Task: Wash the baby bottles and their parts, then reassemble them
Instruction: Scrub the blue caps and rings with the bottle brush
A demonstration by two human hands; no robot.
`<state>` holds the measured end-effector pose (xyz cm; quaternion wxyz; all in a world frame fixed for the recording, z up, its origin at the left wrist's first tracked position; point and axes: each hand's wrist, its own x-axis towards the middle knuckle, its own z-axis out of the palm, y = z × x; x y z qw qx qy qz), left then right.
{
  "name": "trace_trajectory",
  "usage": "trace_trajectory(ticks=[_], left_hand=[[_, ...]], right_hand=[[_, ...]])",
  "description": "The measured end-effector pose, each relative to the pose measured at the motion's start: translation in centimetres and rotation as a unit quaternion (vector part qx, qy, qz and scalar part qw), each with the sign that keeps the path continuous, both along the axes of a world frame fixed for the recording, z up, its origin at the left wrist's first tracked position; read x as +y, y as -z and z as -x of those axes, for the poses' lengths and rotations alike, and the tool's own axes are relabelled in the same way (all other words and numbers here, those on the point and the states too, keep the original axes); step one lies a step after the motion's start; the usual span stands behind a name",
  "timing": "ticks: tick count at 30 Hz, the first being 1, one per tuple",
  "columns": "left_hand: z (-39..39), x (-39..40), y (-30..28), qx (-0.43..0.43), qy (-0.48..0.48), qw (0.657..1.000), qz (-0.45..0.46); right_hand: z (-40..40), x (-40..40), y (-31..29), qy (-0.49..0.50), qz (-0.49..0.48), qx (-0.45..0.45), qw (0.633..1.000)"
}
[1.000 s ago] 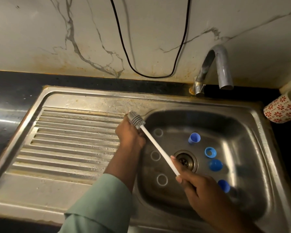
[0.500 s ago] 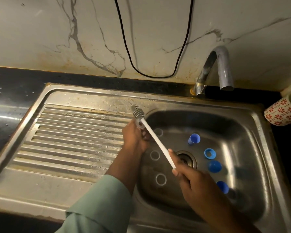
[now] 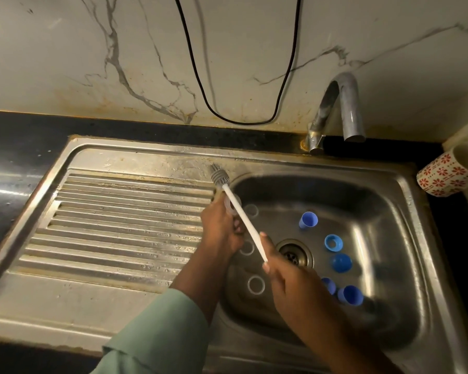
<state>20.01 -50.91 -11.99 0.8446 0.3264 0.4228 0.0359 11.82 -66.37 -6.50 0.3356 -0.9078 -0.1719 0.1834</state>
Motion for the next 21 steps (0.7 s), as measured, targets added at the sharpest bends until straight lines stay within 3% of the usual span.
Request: trace_trajectory(ticks=[3,6,10,16,21], left_hand=[[-0.3,0.8,-0.2,0.005,-0.048,0.998,0.043],[-1.0,2.5,-0.2,-0.010,-0.115,0.988,0.102],[-1.0,3.0,-0.1,0.003,-0.082,0.994,0.076],[-2.0,4.2,-1.4,-0.011,-0.136,0.990,0.047],[-2.0,3.7,-1.4,-0.031,-0.109,0.993,0.025]], right_hand=[[-0.1,-0.6,-0.4,-0.001,-0.015,-0.025,1.000],[2.0,-1.8,-0.5,-0.026,0.033,0.006,0.999],[1.0,-0.2,-0.1,-0.020,-0.003,0.071,0.997],[2.0,-1.0,-0.7,0.007,-0.028,0.083,0.996],[0.9,0.3,-0.3,-0.005,-0.051,0.081,0.995]])
